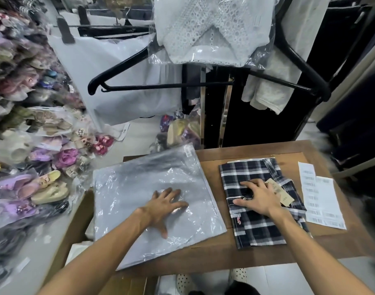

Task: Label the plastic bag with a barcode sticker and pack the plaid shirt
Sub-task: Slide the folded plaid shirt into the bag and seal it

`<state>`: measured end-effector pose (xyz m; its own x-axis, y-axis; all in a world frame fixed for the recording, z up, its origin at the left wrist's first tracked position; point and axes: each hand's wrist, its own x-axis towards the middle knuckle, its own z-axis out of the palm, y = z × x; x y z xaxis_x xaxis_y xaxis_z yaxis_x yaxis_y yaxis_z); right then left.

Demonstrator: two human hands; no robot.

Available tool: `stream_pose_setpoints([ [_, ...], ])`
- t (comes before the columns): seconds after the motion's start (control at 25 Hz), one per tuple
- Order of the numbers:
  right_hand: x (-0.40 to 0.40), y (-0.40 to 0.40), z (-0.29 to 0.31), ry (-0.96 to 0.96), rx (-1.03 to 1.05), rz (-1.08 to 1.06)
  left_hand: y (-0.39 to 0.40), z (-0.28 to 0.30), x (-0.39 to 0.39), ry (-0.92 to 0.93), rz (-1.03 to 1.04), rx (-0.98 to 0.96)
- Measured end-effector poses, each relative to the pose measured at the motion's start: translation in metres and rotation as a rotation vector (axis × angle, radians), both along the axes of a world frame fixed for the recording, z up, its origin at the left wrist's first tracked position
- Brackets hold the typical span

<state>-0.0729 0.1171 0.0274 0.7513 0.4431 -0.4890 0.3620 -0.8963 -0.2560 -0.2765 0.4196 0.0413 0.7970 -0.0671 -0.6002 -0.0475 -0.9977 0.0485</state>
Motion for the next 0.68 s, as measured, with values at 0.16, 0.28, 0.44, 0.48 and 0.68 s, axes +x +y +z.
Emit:
stream_pose_setpoints([
  [0.16,0.003,-0.004,-0.002,-0.028,-0.007,0.041,-0.001,0.008,-0.004,0.057,-0.087,0.011],
  [0.28,0.009,-0.005,-0.002,-0.012,-0.018,0.078,-0.015,0.012,0.009,-0.011,0.038,-0.031],
  [0.44,0.021,0.0,0.017,-0.027,-0.058,0.261,-0.054,0.009,0.051,-0.201,0.406,-0.049],
  [0.48,0.025,0.0,0.021,-0.043,-0.044,0.335,-0.062,0.008,0.06,-0.186,0.453,-0.051],
  [0.68,0.042,-0.003,0.013,0.062,-0.076,0.638,-0.083,0.002,0.071,-0.055,0.51,-0.089],
])
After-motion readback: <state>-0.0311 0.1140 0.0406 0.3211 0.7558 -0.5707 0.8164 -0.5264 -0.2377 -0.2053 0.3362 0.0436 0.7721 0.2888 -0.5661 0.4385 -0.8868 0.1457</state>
